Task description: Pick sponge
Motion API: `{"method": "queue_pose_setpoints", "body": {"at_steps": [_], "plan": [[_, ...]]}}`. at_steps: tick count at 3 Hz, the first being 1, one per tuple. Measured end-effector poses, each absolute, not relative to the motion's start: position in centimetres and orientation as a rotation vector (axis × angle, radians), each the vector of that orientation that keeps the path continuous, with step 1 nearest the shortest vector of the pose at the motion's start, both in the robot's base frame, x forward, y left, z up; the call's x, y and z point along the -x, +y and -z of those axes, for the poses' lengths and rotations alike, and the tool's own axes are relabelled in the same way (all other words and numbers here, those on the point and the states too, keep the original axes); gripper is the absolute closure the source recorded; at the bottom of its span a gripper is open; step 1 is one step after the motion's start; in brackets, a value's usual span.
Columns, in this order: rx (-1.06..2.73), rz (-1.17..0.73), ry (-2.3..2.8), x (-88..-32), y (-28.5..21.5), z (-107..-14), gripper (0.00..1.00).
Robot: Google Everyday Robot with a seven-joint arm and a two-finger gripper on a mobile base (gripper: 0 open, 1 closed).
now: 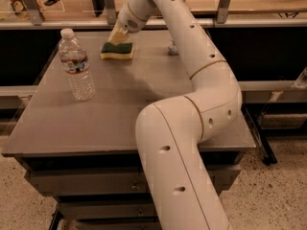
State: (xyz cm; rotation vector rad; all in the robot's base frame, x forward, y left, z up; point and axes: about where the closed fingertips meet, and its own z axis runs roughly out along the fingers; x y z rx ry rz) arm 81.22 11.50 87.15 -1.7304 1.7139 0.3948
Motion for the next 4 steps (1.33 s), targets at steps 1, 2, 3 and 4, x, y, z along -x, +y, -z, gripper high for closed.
{"method": "queue_pose_setpoints", "body": {"at_steps": [1,2,3,4], "plan": [[1.743,-0.361,1.725,-81.6,11.2,-86.7,0.59],[1.737,-0.365,1.71,-82.1,10.5,-86.1,0.37],[1.725,-0.37,1.711,-82.4,9.8,-85.4,0.13],[1.719,-0.365,1.735,-82.6,8.7,-84.7,0.0]]}}
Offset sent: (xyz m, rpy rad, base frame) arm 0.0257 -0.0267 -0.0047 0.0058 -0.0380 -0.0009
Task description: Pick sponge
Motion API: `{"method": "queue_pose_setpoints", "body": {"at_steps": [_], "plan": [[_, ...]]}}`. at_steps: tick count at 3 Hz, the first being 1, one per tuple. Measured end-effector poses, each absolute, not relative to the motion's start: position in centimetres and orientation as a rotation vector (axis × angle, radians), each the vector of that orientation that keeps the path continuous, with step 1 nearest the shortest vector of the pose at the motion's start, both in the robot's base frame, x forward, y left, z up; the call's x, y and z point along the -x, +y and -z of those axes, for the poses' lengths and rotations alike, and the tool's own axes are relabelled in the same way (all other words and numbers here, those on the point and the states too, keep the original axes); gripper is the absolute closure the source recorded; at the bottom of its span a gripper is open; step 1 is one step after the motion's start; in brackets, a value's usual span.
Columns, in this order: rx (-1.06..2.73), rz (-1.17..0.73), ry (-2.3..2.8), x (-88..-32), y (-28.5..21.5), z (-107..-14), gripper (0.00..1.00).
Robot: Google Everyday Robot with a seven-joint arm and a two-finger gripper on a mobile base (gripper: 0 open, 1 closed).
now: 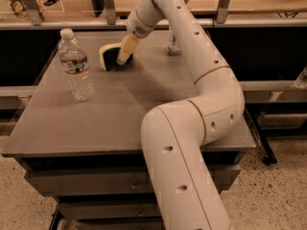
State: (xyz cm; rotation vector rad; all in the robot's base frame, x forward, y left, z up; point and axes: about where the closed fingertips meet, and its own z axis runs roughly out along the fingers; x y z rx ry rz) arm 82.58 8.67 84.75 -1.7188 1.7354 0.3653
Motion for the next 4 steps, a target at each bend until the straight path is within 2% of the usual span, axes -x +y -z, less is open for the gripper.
{"method": "queue_pose_setpoints", "body": {"at_steps": [1,2,4], "plan": [[1.726,-0.359,1.734,-82.5,8.3,-84.8,0.0],[1.752,-0.361,1.72,-82.1,8.0,-84.9,0.18],[1.796,-0.373,1.694,-81.1,7.1,-85.1,0.64]]}}
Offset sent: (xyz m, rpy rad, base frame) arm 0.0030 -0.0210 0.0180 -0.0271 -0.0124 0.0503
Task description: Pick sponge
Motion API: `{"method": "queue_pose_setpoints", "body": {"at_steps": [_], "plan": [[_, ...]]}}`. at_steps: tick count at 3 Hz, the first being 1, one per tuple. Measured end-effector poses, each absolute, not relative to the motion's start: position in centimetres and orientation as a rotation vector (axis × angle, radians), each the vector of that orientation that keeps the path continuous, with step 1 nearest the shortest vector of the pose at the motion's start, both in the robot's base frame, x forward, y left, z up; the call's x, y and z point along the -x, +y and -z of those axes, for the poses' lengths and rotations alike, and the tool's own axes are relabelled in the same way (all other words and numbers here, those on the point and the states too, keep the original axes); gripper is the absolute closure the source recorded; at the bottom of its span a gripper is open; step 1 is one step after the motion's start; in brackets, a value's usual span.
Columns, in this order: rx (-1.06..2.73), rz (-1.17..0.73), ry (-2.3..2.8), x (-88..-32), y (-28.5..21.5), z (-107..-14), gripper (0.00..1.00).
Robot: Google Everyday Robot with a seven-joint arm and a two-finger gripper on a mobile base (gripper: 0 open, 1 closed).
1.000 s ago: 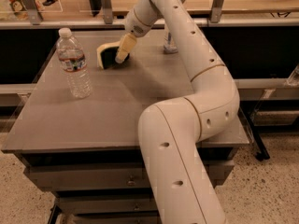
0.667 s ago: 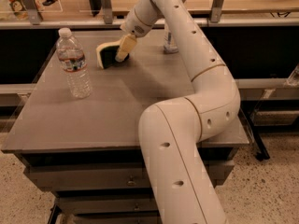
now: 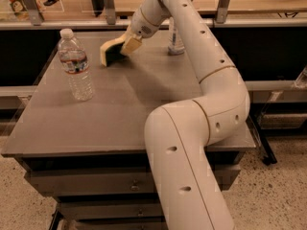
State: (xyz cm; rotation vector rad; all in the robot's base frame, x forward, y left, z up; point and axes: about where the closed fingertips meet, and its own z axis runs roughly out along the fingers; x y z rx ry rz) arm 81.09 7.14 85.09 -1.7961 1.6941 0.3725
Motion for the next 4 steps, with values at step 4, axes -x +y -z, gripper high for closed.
{"method": "queue_pose_setpoints", "body": {"at_steps": [4], "plan": [[1.809,-0.541,1.617,-76.8,5.1,-88.6,1.0]]}}
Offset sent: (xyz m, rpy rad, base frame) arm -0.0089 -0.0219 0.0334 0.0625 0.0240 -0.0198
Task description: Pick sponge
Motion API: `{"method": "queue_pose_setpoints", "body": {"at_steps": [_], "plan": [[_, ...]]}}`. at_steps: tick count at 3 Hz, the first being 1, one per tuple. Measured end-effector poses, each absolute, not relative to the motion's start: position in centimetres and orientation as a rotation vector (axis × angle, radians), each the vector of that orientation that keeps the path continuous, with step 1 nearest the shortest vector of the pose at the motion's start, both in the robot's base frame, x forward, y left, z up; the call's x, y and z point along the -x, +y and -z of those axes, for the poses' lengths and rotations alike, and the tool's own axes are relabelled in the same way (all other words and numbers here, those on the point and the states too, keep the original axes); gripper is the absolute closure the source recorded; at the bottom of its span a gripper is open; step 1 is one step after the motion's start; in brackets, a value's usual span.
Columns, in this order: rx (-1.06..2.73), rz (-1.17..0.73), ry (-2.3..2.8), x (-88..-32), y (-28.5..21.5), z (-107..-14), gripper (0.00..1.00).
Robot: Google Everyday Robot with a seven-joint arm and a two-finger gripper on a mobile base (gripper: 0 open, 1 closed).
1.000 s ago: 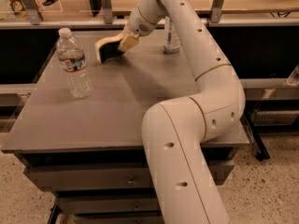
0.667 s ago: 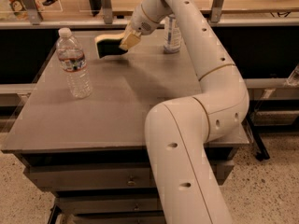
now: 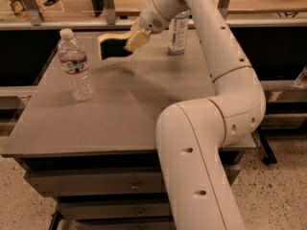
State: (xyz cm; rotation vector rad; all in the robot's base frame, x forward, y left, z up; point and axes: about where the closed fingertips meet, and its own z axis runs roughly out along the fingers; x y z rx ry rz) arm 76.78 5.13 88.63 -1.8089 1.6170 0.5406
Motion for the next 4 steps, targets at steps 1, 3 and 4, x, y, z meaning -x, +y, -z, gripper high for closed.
{"method": "queue_pose_setpoints", "body": {"at_steps": [1,3,4], "plan": [[1.766,-0.481,1.63,-76.6,2.2,-91.1,1.0],[1.645,-0.324,1.77,-77.0,-4.6,-92.2,1.0],[1.547,-0.233,1.761,-75.8,-6.5,-95.7,1.0]]}}
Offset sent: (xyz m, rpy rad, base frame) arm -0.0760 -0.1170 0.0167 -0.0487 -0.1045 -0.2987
